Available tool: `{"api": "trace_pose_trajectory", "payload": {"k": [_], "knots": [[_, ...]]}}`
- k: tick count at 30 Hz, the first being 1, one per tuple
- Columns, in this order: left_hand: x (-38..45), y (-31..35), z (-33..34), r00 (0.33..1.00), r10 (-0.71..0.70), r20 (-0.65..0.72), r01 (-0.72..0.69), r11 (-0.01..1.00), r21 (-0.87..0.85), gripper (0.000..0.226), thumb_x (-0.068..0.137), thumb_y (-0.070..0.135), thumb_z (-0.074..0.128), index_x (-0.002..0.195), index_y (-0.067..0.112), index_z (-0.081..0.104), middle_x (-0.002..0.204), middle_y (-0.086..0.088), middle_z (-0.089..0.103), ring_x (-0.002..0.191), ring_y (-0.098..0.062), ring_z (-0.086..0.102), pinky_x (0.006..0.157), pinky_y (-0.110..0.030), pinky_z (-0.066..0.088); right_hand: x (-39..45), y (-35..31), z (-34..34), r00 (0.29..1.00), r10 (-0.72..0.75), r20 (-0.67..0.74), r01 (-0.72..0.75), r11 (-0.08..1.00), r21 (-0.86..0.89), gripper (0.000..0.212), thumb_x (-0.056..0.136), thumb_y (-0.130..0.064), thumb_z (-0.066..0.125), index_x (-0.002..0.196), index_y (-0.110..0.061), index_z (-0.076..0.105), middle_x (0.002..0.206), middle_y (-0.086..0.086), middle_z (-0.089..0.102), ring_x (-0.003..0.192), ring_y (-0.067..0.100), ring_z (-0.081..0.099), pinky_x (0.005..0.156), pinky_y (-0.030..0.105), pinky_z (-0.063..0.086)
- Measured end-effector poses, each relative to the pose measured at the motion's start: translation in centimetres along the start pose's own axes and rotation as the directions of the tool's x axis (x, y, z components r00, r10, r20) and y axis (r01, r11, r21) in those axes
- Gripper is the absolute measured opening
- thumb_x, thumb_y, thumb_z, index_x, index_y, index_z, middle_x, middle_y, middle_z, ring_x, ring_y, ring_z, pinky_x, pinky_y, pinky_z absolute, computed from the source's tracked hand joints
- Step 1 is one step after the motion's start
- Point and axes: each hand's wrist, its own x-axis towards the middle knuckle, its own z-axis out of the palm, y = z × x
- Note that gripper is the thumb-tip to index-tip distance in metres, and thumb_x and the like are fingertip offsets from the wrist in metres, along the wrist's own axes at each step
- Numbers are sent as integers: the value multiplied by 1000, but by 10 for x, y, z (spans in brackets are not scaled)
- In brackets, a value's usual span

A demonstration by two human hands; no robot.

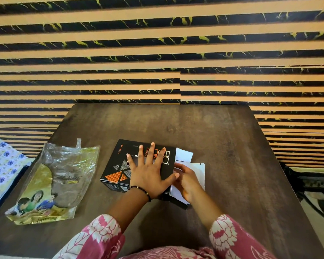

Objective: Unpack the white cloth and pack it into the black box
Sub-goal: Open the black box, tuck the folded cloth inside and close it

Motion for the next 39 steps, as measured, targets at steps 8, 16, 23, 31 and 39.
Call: {"api": "trace_pose_trajectory", "payload": {"k": [8,16,23,31,39], "knots": [[4,-1,1,1000,-4,7,4,1000,-22,80,72,77,2,143,40,2,158,0,-4,143,-34,-12,109,-66,-10,-7,8,1,988,113,101,-106,992,-75,31,95,-9,41,106,-21,67,115,9,66,111,29,59,97,51,48],[4,-2,0,1000,-9,3,9,998,-69,66,83,65,14,143,40,4,158,2,-3,144,-32,-12,109,-62,-13,-16,-8,-13,997,-73,19,75,991,-108,39,89,12,34,97,-9,65,100,14,66,90,27,63,87,38,51],[2,-2,-2,1000,-15,6,16,996,-90,62,87,62,25,143,41,6,158,4,-2,144,-30,-12,111,-60,-14,-2,-41,-23,888,-430,-159,322,832,-452,46,85,2,45,125,-20,49,121,-2,50,94,18,57,64,28,52],[2,-4,-2,1000,-14,-9,13,995,-101,63,84,64,19,142,43,7,158,5,-1,144,-28,-11,111,-60,-12,-16,-18,-20,976,-210,62,203,760,-618,44,87,1,39,117,-28,54,116,-1,58,96,20,58,66,27,47],[12,18,-15,972,234,25,-235,959,159,61,89,38,26,143,41,-2,157,3,-16,140,-34,-23,91,-71,-28,-14,5,-33,942,-274,193,321,572,-755,63,85,9,40,134,-30,40,131,1,43,102,12,47,97,23,37]]}}
